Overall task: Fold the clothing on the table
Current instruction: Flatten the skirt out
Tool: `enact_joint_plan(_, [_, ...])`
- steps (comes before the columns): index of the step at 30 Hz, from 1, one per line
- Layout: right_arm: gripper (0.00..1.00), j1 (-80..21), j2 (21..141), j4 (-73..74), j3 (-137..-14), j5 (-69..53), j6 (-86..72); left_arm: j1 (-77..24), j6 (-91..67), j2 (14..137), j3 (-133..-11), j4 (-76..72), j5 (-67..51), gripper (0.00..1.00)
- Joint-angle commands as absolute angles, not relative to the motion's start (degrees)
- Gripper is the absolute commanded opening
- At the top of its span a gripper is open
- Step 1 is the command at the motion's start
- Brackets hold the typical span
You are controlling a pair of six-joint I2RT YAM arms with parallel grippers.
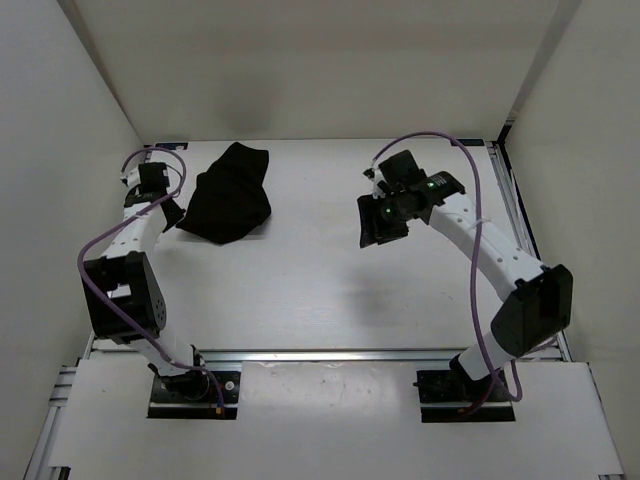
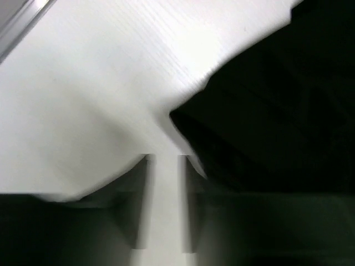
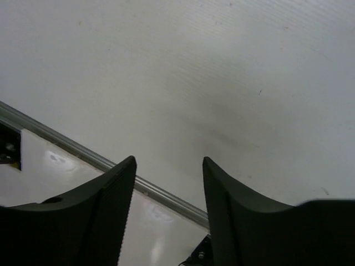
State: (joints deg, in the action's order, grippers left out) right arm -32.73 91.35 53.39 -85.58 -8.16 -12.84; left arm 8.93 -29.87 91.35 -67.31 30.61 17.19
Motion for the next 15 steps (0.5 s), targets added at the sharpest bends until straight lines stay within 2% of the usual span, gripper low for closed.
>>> enact_joint_plan(1, [0.54,-31.12,85.79,51.59,-83.41,-12.38,-15.29,9.23,-33.30,93.59,-70.05,23.48,16.54,0.26])
enact_joint_plan(2, [0.51,-30.85,85.43,52.29,-82.54,-12.48,-15.12,8.79,-33.83,93.86,-70.22,21.29,15.91,0.00])
enact_joint_plan(3, [0.32,-30.50,84.91,52.99,-82.09,-12.83,-14.86,8.01,-34.53,94.82,-69.88,19.01,14.86,0.00])
enact_joint_plan(4, [0.20,-29.98,84.29,53.35,-82.00,-12.66,-14.77,7.04,-34.54,95.70,-69.87,17.42,14.85,0.00])
enact_joint_plan(5, [0.17,-29.97,83.94,54.48,-81.22,-12.83,-14.85,6.07,-33.93,96.67,-69.96,16.71,14.94,0.00])
enact_joint_plan(10, [0.15,-28.74,81.48,56.60,-78.84,-12.13,-14.94,-2.08,-32.34,101.15,-70.05,13.01,17.32,0.00])
enact_joint_plan(15, [0.15,-25.76,78.06,56.07,-75.33,-12.91,-15.38,-8.08,-34.45,107.22,-72.33,17.65,17.05,0.00])
